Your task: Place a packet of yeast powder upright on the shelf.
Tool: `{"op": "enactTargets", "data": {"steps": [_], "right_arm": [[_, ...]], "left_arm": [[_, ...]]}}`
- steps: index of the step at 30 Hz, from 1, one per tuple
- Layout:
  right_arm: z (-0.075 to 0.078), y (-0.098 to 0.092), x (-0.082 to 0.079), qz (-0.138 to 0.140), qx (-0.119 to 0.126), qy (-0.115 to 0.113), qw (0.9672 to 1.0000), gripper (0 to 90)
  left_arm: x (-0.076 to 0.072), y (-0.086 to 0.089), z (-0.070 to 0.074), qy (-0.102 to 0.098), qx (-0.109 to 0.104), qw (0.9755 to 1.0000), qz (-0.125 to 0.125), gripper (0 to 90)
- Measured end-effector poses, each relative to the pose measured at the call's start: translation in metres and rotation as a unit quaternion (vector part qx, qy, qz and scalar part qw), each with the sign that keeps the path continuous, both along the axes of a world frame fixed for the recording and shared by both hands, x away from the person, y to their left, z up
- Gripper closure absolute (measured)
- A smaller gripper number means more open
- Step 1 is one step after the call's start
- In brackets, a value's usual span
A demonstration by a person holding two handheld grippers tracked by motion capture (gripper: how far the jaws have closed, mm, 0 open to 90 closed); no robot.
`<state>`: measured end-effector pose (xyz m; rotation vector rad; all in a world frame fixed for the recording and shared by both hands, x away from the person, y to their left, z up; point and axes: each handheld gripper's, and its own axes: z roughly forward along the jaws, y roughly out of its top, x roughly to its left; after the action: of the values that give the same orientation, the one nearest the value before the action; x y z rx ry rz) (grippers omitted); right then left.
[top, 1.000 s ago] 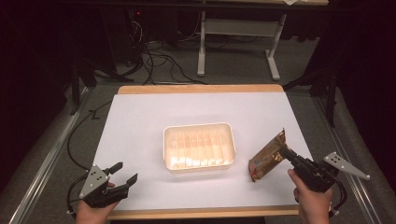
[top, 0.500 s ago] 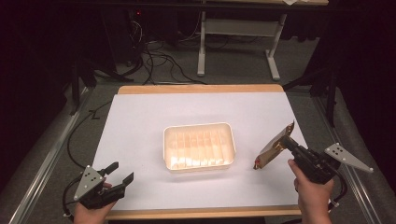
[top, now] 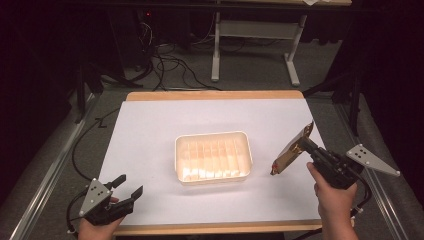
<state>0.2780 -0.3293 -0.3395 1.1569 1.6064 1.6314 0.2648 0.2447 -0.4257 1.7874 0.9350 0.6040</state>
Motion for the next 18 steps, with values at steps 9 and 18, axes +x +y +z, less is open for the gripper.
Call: {"op": "enactTargets", "data": {"steps": [9, 18], "right_arm": [[0.018, 0.01, 0.004, 0.028, -0.013, -0.018, 0.9994, 90.0], [0.036, 0.033, 0.006, 0.062, -0.019, -0.029, 0.9975, 90.0]], "left_arm": [[0.001, 0.002, 0.0, 0.0, 0.003, 1.0, 0.0, 31.8], [0.001, 0.002, 0.0, -0.002, 0.003, 1.0, 0.0, 31.8]]}}
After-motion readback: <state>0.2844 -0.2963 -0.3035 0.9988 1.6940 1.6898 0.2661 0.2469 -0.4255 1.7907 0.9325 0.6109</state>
